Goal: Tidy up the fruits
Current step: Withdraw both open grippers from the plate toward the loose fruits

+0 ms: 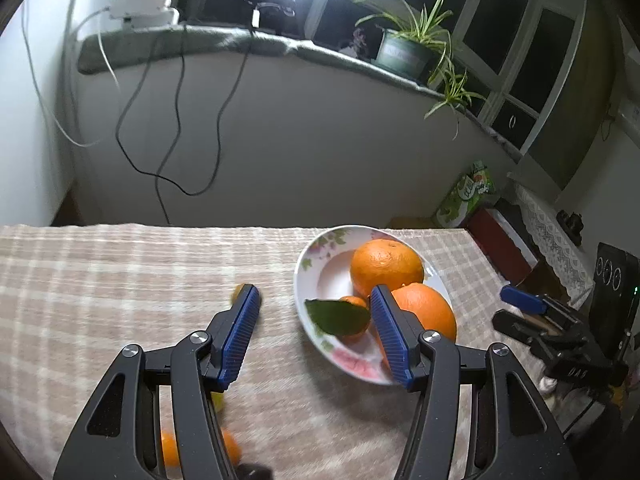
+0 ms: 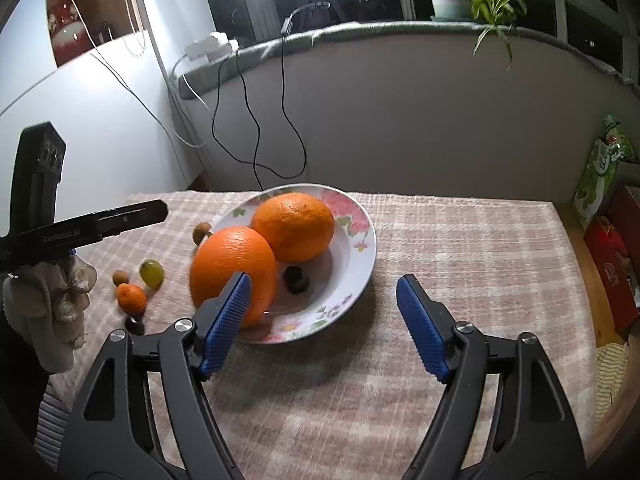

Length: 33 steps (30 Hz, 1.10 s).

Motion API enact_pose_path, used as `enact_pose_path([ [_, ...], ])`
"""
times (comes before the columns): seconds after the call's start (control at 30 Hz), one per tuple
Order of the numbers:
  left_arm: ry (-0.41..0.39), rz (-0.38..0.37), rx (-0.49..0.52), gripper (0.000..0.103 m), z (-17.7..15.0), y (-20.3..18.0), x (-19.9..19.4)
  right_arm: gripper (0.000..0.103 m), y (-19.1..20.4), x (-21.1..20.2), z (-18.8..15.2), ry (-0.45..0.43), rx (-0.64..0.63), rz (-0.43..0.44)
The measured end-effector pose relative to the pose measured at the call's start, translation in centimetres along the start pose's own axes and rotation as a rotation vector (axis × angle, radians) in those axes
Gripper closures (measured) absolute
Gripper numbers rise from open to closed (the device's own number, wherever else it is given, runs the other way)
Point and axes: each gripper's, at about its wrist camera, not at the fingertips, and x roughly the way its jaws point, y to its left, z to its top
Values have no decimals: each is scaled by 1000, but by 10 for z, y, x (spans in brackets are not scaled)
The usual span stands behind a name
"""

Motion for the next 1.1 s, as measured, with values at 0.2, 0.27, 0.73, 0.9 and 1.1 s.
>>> enact_pose_path([
  [0.2, -37, 47, 23, 45, -14, 11, -35, 25, 17, -19, -7, -19, -11, 25],
  [0.27, -40, 67, 23, 45, -21, 17, -44, 25, 28, -26, -10, -33, -29, 35],
  [0.73, 14, 154, -58, 49, -79, 82, -75, 17, 128, -15, -26, 44, -223, 202],
  [0.9, 37, 165, -85, 54, -90, 98, -70, 17, 158, 5, -39, 97, -301, 229],
  [1.1, 58, 157, -98, 59, -95, 104, -61, 32, 186, 34, -49, 166, -372, 253],
])
